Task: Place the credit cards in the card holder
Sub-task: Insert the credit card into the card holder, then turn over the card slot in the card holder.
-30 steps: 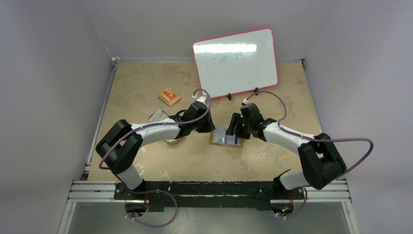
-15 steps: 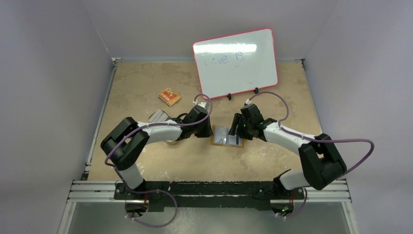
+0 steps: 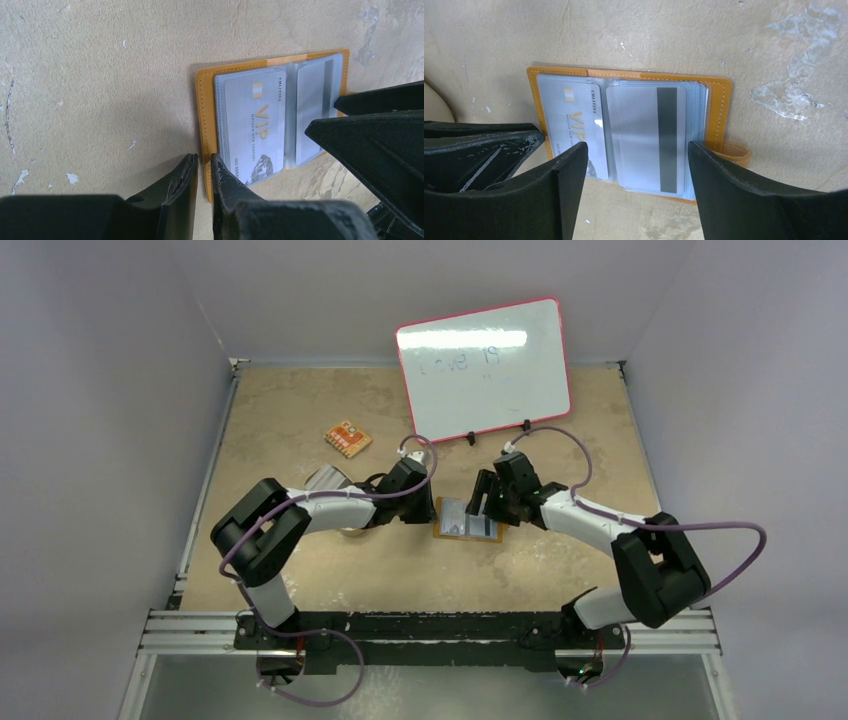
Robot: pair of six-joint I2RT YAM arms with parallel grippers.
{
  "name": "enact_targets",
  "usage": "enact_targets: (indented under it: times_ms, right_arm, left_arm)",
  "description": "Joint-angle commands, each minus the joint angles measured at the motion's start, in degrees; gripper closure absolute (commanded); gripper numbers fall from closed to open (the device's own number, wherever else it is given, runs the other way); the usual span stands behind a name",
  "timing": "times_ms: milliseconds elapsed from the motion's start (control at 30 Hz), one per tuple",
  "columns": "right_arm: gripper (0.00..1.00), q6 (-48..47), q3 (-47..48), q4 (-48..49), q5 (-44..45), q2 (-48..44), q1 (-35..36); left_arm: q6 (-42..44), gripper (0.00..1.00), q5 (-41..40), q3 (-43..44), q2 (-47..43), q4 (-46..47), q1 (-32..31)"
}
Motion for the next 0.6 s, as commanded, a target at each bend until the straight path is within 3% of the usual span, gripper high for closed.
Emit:
enact_targets:
  times_ms: [0, 567]
  right_arm:
    - [0.24, -0.57, -0.71, 1.54, 0.55, 2.06, -0.48]
    - [0.27, 1.76, -6.7, 19.06, -18.82, -2.3, -2.31]
  left_arm:
    - [-0.74, 0.85, 0.43, -0.46, -0.18, 3.05, 0.28]
    - [-1.8, 0.86, 1.05, -0.87, 0.52, 4.81, 0.21]
